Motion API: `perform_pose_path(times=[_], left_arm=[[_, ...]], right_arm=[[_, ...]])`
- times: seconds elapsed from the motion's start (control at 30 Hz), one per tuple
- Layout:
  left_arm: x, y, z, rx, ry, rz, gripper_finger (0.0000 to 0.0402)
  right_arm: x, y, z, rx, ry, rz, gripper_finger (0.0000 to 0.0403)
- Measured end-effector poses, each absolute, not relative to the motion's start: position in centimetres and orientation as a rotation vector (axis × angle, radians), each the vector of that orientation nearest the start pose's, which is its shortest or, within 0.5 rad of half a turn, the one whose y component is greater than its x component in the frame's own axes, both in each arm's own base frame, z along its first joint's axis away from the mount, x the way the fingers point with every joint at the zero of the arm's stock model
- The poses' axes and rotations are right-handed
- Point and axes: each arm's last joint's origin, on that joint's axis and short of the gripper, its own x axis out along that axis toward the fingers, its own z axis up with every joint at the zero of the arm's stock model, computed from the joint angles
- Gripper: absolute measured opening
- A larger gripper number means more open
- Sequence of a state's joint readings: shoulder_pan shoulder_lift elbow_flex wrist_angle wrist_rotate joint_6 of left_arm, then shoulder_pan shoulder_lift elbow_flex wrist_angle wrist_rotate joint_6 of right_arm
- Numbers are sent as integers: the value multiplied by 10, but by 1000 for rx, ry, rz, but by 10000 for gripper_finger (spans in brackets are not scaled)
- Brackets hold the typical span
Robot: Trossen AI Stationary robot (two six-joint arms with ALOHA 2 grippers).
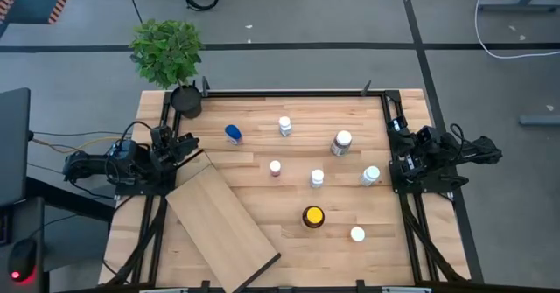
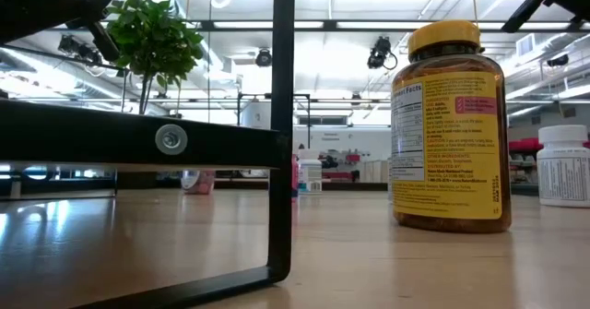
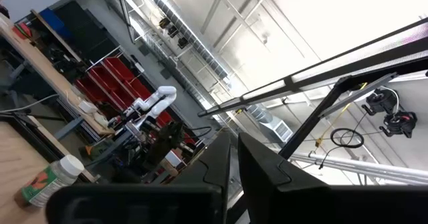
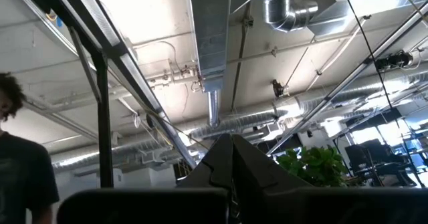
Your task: Pick and place medicine bottles onto shelf by color
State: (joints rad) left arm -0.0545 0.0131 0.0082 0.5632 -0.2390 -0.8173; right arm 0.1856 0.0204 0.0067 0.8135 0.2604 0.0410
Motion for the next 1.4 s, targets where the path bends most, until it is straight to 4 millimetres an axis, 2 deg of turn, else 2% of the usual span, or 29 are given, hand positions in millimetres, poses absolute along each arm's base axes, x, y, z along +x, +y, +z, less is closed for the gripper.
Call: perform_pose_path(times=[0.2, 0.47, 0.67, 0.97, 1.07, 1.13, 1.23, 1.4], left_arm=[[83, 2, 217, -873, -598, -57, 33], [82, 3, 217, -742, -611, 11, 30], [82, 4, 218, -869, -632, -22, 35], [79, 4, 222, -894, -687, -23, 25], [77, 7, 226, -996, -742, 23, 23], [72, 9, 235, -1030, -792, 49, 26], [66, 9, 257, -980, -836, 59, 31], [66, 9, 314, -834, -786, 122, 34]], right_arm=[[69, 5, 234, 216, -782, -55, 9], [69, 5, 234, 216, -782, -55, 9], [69, 5, 234, 216, -782, -55, 9], [69, 5, 234, 216, -783, -55, 9], [69, 5, 234, 216, -783, -55, 9], [69, 5, 234, 216, -783, -55, 9], [67, 4, 236, 228, -811, -96, 9], [65, 3, 237, 222, -828, -126, 9]])
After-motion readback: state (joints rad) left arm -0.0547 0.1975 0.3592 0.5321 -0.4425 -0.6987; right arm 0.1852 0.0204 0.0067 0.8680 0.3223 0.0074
